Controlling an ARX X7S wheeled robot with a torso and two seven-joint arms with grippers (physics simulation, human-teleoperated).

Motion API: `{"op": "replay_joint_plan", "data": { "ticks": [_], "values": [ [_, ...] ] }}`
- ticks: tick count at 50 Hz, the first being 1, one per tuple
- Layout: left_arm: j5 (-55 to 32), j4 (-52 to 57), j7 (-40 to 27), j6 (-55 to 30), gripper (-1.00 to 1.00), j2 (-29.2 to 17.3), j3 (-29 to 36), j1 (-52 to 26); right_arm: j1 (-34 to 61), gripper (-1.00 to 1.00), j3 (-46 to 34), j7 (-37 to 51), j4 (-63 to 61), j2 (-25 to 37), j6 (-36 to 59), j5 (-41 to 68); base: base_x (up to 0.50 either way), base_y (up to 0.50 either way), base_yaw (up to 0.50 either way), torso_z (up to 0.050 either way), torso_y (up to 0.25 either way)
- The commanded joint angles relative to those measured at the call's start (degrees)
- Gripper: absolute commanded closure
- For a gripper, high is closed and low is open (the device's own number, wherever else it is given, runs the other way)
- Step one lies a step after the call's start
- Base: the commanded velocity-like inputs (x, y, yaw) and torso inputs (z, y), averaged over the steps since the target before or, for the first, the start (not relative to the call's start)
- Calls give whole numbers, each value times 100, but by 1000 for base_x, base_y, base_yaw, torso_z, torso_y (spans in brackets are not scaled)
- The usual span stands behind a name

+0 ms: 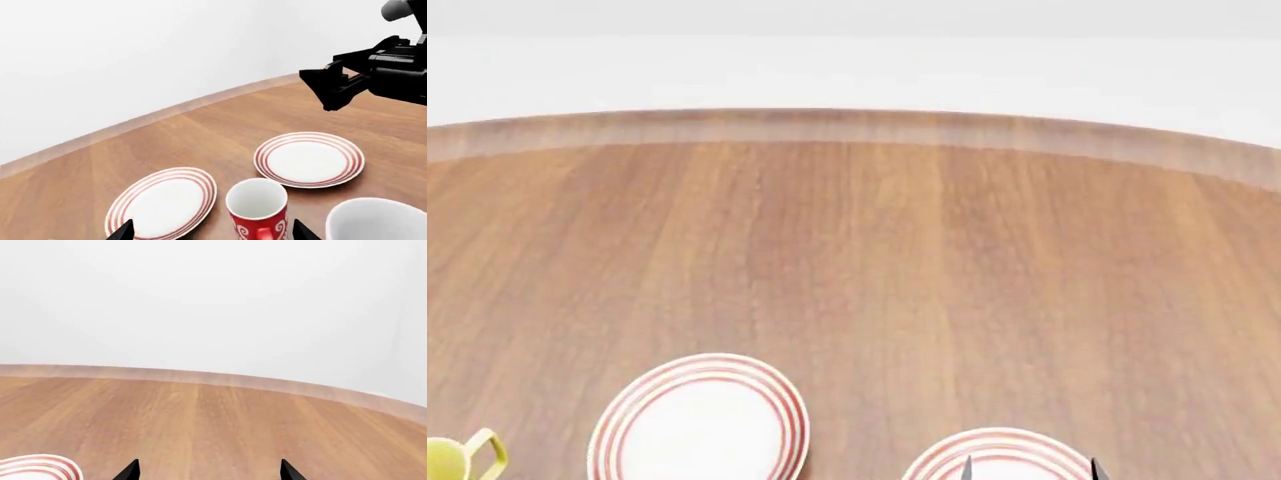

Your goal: Put the white mug on the left plate.

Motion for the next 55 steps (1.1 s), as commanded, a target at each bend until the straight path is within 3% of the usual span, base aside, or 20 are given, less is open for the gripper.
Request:
{"op": "replay_joint_plan", "data": {
  "ticks": [1, 14, 15, 16, 55],
  "values": [
    [410, -261, 317, -111, -100, 115, 246, -316, 24, -100, -56, 8, 87, 26, -81, 90, 0, 0, 0, 0, 0],
    [627, -539, 578, -270, -100, 5, 658, -656, 23, -100, -96, 38, 42, 84, -74, 142, 0, 0, 0, 0, 0],
    [577, -501, 593, -275, -100, -3, 665, -635, 22, -100, -92, 46, 38, 87, -72, 145, 0, 0, 0, 0, 0],
    [726, -468, 471, 216, -100, -9, 504, -108, 66, -100, -117, 37, 44, 90, -20, 144, 0, 0, 0, 0, 0],
    [1037, -1075, 451, 716, -100, -62, 796, 28, 48, -100, -195, 157, 69, 165, -84, 214, 0, 0, 0, 0, 0]
  ]
}}
